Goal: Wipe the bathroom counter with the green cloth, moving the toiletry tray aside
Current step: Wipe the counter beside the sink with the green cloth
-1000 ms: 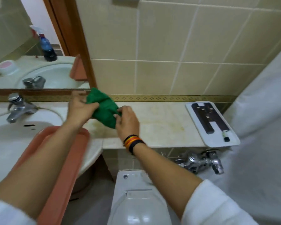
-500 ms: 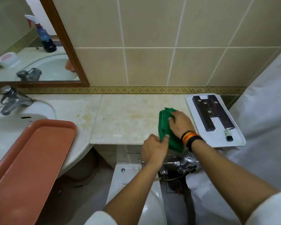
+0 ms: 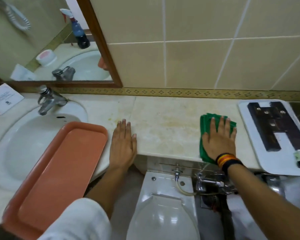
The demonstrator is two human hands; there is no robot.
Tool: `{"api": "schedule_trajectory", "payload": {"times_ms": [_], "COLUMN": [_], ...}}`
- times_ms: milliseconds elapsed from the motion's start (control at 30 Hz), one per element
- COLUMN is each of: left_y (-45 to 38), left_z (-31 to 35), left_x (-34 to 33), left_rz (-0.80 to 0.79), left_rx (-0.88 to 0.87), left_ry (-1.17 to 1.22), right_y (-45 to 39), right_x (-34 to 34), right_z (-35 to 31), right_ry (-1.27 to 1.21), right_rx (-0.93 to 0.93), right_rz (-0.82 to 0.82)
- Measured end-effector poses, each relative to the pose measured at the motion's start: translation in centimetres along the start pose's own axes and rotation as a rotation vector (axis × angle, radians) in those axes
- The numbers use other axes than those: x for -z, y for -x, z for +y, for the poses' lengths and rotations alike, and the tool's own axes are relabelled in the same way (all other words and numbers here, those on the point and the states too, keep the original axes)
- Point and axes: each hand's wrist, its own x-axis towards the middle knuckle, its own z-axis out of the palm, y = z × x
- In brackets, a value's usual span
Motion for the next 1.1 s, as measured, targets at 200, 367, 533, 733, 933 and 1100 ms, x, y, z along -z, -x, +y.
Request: {"api": "schedule_trajectory", "payload": {"times_ms": [200, 367, 533, 733, 933, 1100], "left_y": [-2.2, -2.2, -2.8, -2.4, -2.4, -2.9], "left_z": [-2.2, -2.3, -2.8, -2.0, -1.7, -2.4], "left_x": [-1.8, -3.1, -3.7, -2.6, -2.4, -3.1], "left_rz": [-0.043, 0.009, 0.007, -0.040, -0.057, -0.063], "left_rx": [0.029, 0.094, 0.059, 0.151, 0.184, 0.153], "left_ry": [0.058, 0.083, 0.022, 0.008, -0.007, -0.032], "right_y": [-0.9, -1.8, -7.8, 0.9, -2.0, -8.3], "right_x": [0.5, 0.2, 0.1, -2.2, 0.7, -0.1], "right_z": [-1.2, -0.9, -8.3, -11.1, 0.6, -10.8], "right_ry": [-0.087, -0.059, -0.015, -0.037, -0.008, -0.026], "right_rx": [-0.109, -0.253, -0.095, 0.368, 0.024, 0.096], "right_rz": [0.047, 0.097, 0.097, -0.014, 0.001, 0.058]}}
